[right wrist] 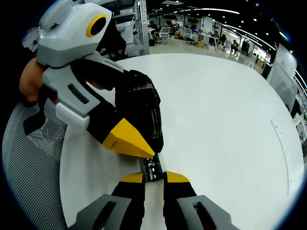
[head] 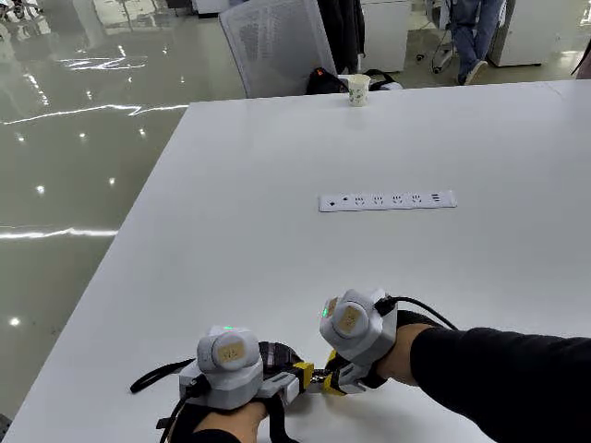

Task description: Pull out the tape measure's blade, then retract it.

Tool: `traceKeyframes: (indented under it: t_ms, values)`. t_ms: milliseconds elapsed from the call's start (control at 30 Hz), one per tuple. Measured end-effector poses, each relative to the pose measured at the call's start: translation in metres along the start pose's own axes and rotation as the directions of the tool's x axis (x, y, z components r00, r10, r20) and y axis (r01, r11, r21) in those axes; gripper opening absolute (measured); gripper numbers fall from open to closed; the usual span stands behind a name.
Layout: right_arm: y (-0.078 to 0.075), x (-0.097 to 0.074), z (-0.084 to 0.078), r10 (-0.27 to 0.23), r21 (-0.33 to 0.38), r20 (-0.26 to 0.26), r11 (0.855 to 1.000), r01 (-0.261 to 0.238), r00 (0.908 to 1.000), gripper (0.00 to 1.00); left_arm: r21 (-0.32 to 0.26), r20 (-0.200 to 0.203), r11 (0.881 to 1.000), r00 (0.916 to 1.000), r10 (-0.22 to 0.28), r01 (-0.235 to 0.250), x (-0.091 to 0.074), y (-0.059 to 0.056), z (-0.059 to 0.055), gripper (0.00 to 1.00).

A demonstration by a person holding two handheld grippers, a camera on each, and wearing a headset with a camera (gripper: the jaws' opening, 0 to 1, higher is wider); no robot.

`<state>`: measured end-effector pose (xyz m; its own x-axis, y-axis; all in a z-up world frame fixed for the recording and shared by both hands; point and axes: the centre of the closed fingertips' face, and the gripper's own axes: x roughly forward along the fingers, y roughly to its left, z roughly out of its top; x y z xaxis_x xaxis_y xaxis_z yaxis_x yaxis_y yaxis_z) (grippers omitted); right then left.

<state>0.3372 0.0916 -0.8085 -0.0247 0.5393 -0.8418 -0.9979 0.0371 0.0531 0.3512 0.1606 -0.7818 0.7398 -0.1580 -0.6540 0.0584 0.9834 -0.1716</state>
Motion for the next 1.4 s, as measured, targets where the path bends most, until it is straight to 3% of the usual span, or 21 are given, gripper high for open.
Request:
traceKeyframes:
  t_ms: [1400]
  values:
    - [0.004, 0.011, 0.015, 0.008, 0.016, 0.044, 1.000, -0.008, 0.9990, 0.11, -0.003, 0.000, 1.000, 1.0000, -0.003, 0.003, -0.001, -0.001, -0.002, 0.62]
